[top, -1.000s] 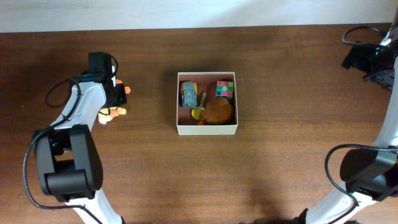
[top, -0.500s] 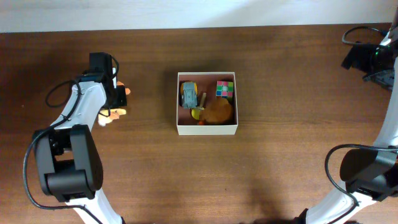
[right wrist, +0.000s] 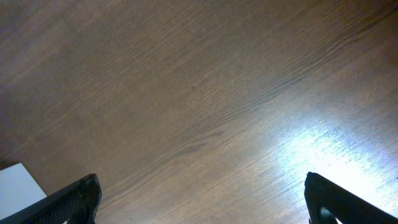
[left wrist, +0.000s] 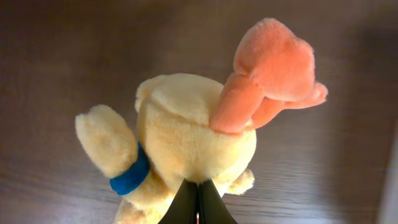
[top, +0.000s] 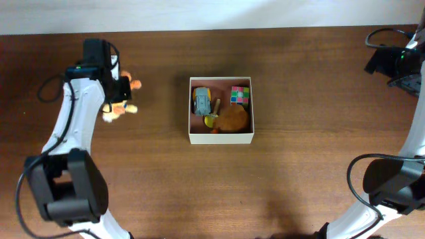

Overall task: Pack container
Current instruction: 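Move the left gripper to the plush duck and grasp it, then carry the plush duck right and lower it into the box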

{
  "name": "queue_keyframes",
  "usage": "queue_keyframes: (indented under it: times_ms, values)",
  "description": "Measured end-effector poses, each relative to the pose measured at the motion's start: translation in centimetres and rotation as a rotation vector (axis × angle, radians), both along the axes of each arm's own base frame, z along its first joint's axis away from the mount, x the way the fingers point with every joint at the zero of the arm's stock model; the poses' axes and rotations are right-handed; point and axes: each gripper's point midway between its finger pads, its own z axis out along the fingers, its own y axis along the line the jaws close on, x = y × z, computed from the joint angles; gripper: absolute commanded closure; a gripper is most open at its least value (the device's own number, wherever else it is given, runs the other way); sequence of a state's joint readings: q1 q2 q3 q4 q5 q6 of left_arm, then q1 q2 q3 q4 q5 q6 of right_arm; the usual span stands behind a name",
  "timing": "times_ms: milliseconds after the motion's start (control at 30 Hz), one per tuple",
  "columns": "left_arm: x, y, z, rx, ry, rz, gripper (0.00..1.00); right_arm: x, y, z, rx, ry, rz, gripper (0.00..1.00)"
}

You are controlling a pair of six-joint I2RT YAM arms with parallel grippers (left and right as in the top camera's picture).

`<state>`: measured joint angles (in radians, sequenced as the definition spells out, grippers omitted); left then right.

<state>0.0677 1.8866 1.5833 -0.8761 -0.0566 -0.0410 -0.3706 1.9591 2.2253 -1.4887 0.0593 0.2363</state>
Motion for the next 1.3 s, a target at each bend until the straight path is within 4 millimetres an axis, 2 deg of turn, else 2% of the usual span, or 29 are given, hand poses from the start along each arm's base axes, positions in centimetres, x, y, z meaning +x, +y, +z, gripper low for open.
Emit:
queue_keyframes:
  times_ms: [133,233,333,567,733,867,1100,1300]
  values:
    - [-0.2,-2.2,3.0,-0.056,-0.062,-0.102,0.98,0.0,0.0,0.0,0.0,0.0,0.0,0.01]
    - [-0.8,-5.0,4.5,-0.093,-0.085,-0.232,0.98,0.0,0.0,0.0,0.0,0.0,0.0,0.01]
    - [-1.6,-8.4,5.4,-0.114,-0.096,-0.371,0.98,0.0,0.0,0.0,0.0,0.0,0.0,0.01]
    - [-4.0,-17.9,7.7,-0.124,-0.152,-0.697,0.98,0.0,0.0,0.0,0.0,0.0,0.0,0.01]
    - [-5.7,-23.0,8.2,-0.139,-0.175,-0.84,0.98,0.0,0.0,0.0,0.0,0.0,0.0,0.01]
    - [-6.0,-24.6,8.5,-0.146,-0.192,-0.855,0.98,0.0,0.0,0.0,0.0,0.0,0.0,0.01]
    - [-5.9,-24.8,8.5,-0.151,-0.194,-0.85,0.98,0.0,0.0,0.0,0.0,0.0,0.0,0.01]
    - [-6.5,-26.5,6.6,-0.191,-0.14,-0.89,0.98,0.0,0.0,0.0,0.0,0.0,0.001,0.01]
